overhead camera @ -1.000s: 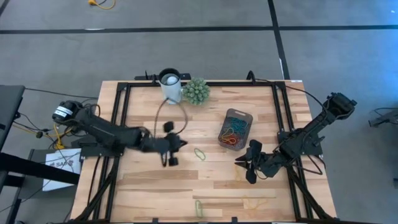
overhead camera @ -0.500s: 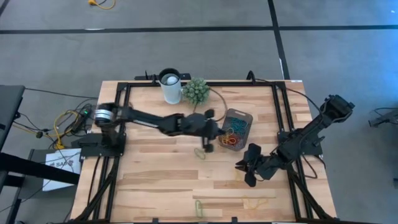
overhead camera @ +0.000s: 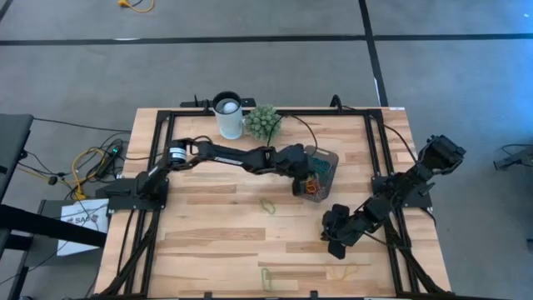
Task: Pick and place items into bin
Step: Put the yellow rubber band into the black bin
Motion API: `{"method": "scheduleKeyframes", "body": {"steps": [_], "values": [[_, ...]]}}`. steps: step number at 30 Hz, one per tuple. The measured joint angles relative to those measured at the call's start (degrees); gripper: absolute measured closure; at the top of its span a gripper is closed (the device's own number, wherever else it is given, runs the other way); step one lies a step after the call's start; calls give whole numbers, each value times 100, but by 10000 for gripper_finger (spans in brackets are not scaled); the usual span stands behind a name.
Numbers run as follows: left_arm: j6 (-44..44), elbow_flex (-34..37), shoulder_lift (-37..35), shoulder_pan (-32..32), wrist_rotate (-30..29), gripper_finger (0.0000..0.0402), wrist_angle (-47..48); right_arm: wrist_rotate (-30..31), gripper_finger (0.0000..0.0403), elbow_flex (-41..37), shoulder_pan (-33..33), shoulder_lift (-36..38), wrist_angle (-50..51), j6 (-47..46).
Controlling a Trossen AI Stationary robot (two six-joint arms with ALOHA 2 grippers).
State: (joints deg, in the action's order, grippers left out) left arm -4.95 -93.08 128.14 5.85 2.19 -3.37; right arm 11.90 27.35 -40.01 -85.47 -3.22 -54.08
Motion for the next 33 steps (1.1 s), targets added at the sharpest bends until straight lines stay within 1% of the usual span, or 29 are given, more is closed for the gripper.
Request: {"method": "scheduleKeyframes", "body": {"steps": [7, 13, 25, 29, 33], "values": [[0, 0, -2, 17, -8, 401, 436, 0, 337, 2, 0, 2, -70, 0], [0, 0, -4, 79, -32, 392, 754, 3, 337, 0, 0, 2, -246, 0], [4, 0, 26, 79, -30, 351, 797, 9, 337, 0, 0, 4, -331, 2], [-46, 7, -176, 79, -59, 343, 727, 19, 337, 0, 4, 5, -330, 2], [-216, 7, -513, 79, -283, 343, 780, 49, 337, 0, 4, -2, -328, 3]]}}
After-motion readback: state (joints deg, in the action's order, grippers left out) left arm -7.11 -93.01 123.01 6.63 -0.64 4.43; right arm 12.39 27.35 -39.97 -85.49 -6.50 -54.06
